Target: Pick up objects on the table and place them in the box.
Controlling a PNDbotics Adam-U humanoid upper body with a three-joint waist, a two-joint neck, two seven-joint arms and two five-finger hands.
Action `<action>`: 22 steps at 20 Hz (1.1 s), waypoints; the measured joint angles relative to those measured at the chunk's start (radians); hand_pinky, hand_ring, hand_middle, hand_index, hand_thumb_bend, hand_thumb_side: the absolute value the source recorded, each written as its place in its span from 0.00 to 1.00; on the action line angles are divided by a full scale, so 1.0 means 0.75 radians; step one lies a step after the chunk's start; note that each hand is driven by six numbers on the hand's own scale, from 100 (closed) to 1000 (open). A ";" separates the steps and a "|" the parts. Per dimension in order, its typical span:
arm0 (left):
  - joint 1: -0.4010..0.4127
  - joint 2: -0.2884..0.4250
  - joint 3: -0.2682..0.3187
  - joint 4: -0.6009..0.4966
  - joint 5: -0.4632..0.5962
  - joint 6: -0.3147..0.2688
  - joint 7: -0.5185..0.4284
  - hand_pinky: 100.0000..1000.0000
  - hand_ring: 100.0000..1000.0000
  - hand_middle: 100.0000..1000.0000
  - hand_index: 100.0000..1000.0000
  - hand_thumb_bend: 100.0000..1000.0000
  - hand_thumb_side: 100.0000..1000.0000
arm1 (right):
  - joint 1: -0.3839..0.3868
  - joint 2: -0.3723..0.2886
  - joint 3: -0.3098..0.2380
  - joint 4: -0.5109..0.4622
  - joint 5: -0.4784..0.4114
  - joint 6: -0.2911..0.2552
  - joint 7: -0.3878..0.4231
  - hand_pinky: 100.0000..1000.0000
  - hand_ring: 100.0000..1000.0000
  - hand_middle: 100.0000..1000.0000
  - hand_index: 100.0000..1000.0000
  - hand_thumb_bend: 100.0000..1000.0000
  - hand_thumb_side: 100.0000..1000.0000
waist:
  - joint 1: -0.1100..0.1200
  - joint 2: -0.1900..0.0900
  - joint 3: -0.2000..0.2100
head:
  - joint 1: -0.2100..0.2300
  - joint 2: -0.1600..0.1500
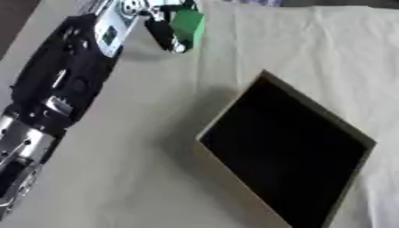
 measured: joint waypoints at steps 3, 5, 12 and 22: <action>0.001 0.000 -0.015 -0.037 0.048 0.017 -0.008 0.60 0.69 0.62 0.77 0.00 0.11 | 0.007 -0.011 -0.001 0.000 -0.004 0.000 0.000 0.58 0.62 0.53 0.71 0.00 0.78 | 0.006 -0.024 0.006 | -0.003 0.016; 0.003 0.000 -0.026 -0.066 0.085 0.033 -0.013 0.59 0.68 0.62 0.77 0.00 0.11 | 0.012 -0.020 -0.002 0.000 -0.004 0.000 0.000 0.58 0.62 0.53 0.71 0.00 0.77 | 0.015 -0.044 -0.001 | -0.008 0.027; 0.037 0.000 -0.155 -0.261 0.198 0.102 -0.016 0.59 0.68 0.64 0.79 0.00 0.10 | 0.035 -0.059 -0.016 0.000 -0.005 -0.003 -0.002 0.59 0.63 0.53 0.72 0.00 0.75 | 0.050 -0.112 -0.009 | -0.052 0.087; 0.149 -0.001 -0.357 -0.786 0.450 0.333 -0.059 0.53 0.61 0.62 0.78 0.00 0.13 | 0.046 -0.106 -0.050 0.000 -0.005 -0.003 -0.034 0.60 0.64 0.54 0.72 0.00 0.72 | 0.080 -0.182 0.013 | -0.108 0.171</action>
